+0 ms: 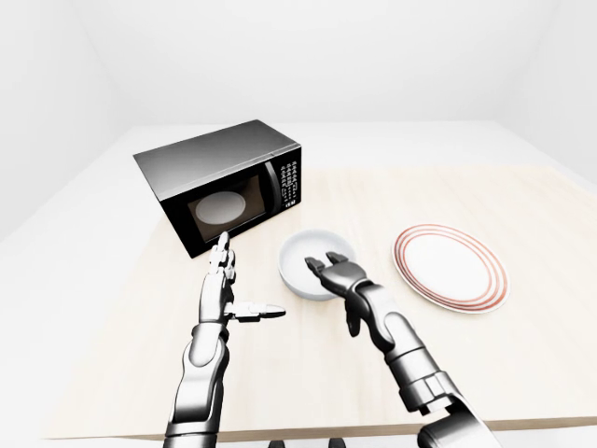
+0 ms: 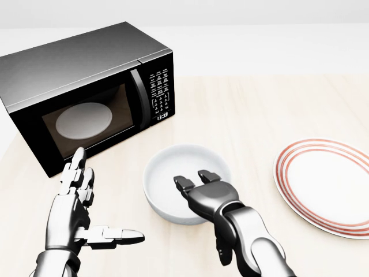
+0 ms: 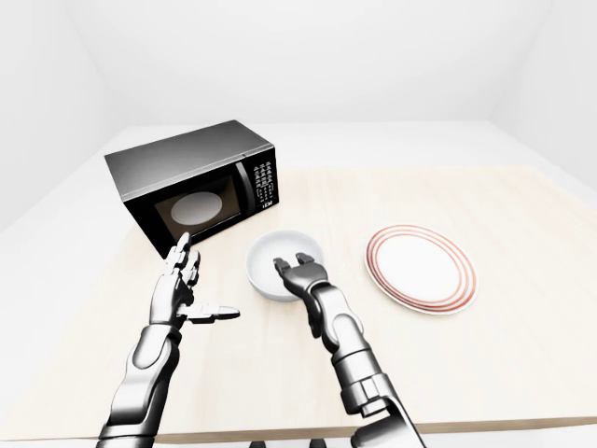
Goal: Pick up the white bowl and put it on the plate.
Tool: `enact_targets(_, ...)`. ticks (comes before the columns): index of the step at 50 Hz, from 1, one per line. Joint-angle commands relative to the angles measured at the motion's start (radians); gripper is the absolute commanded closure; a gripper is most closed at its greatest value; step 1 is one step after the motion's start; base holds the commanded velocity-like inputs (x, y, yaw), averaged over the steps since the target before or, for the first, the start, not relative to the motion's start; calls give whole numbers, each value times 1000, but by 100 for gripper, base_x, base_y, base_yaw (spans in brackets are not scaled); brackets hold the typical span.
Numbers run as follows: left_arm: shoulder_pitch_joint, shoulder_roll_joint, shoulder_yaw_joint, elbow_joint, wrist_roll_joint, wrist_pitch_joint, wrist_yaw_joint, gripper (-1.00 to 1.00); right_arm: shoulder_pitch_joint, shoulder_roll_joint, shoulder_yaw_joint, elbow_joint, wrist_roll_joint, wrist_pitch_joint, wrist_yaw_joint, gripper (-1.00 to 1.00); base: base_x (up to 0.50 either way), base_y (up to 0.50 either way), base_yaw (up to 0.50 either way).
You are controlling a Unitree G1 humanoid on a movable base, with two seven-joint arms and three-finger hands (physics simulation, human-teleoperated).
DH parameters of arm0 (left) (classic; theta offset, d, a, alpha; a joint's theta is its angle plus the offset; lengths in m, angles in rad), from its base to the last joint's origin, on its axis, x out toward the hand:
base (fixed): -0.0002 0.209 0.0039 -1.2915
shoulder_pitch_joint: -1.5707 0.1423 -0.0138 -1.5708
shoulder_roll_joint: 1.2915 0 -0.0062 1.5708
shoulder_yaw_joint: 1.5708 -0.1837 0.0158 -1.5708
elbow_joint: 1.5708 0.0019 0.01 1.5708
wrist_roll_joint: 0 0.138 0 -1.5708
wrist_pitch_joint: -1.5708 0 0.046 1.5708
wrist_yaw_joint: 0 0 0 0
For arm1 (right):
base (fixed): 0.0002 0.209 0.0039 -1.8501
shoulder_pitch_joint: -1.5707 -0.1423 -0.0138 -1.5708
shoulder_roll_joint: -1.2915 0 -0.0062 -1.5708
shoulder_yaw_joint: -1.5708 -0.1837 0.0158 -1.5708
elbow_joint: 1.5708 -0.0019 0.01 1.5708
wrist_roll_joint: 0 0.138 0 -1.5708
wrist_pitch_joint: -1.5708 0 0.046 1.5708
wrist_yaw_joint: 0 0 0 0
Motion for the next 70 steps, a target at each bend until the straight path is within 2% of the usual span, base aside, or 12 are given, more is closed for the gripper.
enact_targets(1, 0, 0, 0, 0, 0, 0, 0, -100, 5, 2, 5, 14, -5, 0, -10, -100, 0, 0, 0)
enact_targets(2, 0, 0, 0, 0, 0, 0, 0, -100, 4, 2, 3, 13, 0, 0, -13, 28, 0, 0, 0)
enact_targets(3, 0, 0, 0, 0, 0, 0, 0, -100, 5, 3, 2, 12, 5, 0, -11, 100, 0, 0, 0)
enact_targets(15, 0, 0, 0, 0, 0, 0, 0, -100, 6, 3, 0, -21, 11, 0, 2, 100, 0, 0, 0)
enact_targets(30, 0, 0, 0, 0, 0, 0, 0, -100, -47, 5, -26, -94, 18, 0, -112, 100, 0, 0, 0)
enact_targets(39, 0, 0, 0, 0, 0, 0, 0, -100, -78, -2, -53, -228, 66, 0, -83, 100, 0, 0, 0)
enact_targets(50, 0, 0, 0, 0, 0, 0, 0, -100, -75, -6, -55, -258, 71, 0, -94, 100, 0, 0, 0)
enact_targets(60, 0, 0, 0, 0, 0, 0, 0, -100, -112, -38, -83, -216, 79, 0, -127, 100, 0, 0, 0)
enact_targets(70, 0, 0, 0, 0, 0, 0, 0, -100, -147, -79, -116, -232, 106, 4, -89, 100, 0, 0, 0)
